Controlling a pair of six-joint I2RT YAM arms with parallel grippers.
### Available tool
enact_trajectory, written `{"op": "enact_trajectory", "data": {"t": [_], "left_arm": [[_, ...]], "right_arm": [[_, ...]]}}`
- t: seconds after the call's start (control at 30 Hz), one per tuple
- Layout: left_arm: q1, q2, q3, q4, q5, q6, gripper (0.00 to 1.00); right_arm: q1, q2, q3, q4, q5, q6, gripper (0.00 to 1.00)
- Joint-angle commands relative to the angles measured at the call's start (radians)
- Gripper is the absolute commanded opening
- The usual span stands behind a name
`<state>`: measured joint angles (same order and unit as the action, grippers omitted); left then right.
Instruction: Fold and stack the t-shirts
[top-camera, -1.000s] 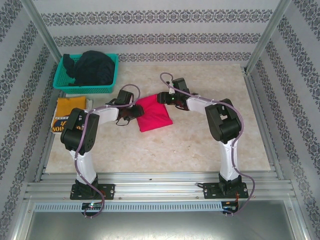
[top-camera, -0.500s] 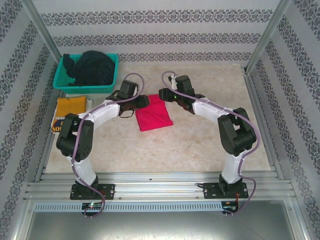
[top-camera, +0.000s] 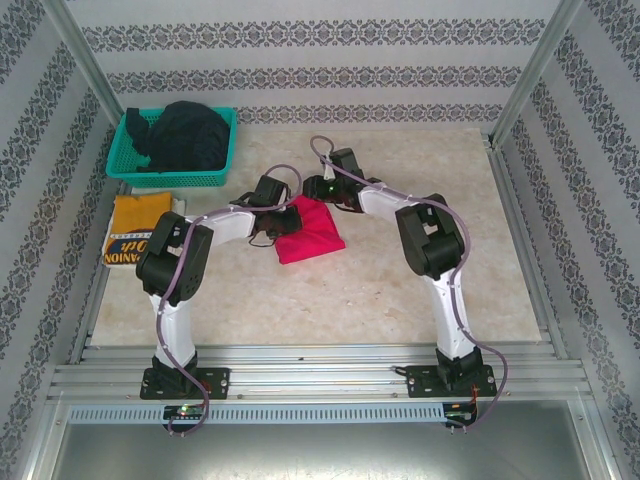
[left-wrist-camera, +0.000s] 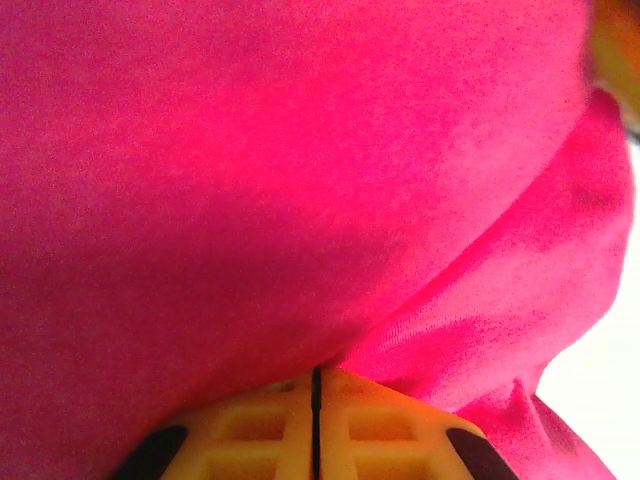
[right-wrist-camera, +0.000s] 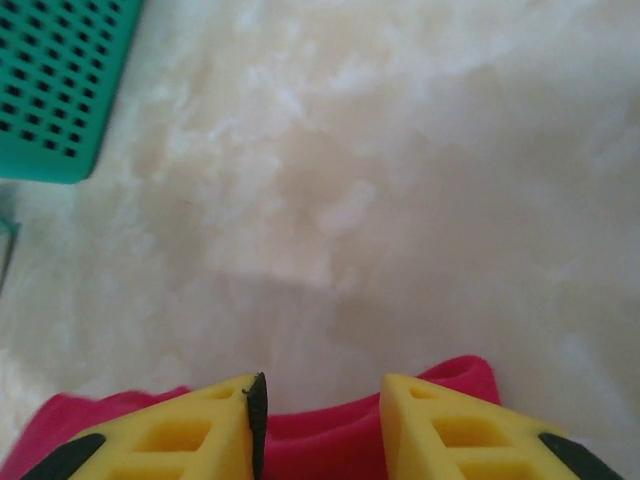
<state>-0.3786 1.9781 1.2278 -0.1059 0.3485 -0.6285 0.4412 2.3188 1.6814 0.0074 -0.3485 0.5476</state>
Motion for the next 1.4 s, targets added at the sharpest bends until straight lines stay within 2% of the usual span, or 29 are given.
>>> {"op": "enact_trajectory", "data": {"t": [0.0,0.1,0.17,0.3,0.4,0.57,0.6,0.73,0.83,1.0,1.37], "left_arm": [[0.033,-0.027,-0.052,-0.040,-0.018,0.029,0.09],[0.061,-0.061,-0.078,-0.051,-0.007,0.060,0.10],[0.069,-0.082,-0.094,-0.053,0.010,0.081,0.14],[0.069,-0.146,-0.112,-0.044,0.045,0.087,0.28],[0.071,-0.214,-0.135,-0.042,0.019,0.079,0.38],[0.114,-0.280,-0.177,-0.052,0.001,0.096,0.54],[0.129,-0.280,-0.190,-0.044,0.005,0.109,0.61],[0.185,-0.261,-0.219,-0.018,0.045,0.136,0.74],[0.206,-0.229,-0.227,-0.001,0.077,0.145,0.76],[0.206,-0.159,-0.229,0.087,0.199,0.094,0.75],[0.206,-0.101,-0.224,0.131,0.242,0.058,0.65]], "right_arm": [[-0.008,0.027,0.054,-0.112,0.047,0.049,0.36],[-0.019,0.006,0.024,-0.112,0.069,0.051,0.37],[-0.025,-0.016,0.000,-0.093,0.051,0.042,0.40],[-0.035,-0.111,-0.087,-0.026,0.060,0.006,0.50],[-0.042,-0.183,-0.150,0.003,0.061,-0.023,0.60],[-0.041,-0.287,-0.273,0.052,0.059,-0.036,0.67],[-0.039,-0.304,-0.295,0.048,0.064,-0.036,0.69],[-0.026,-0.335,-0.361,0.041,0.069,-0.037,0.75],[-0.003,-0.340,-0.399,0.056,0.054,-0.018,0.75],[0.052,-0.309,-0.425,0.079,0.035,0.020,0.72],[0.112,-0.210,-0.415,0.125,-0.032,0.089,0.68]]}}
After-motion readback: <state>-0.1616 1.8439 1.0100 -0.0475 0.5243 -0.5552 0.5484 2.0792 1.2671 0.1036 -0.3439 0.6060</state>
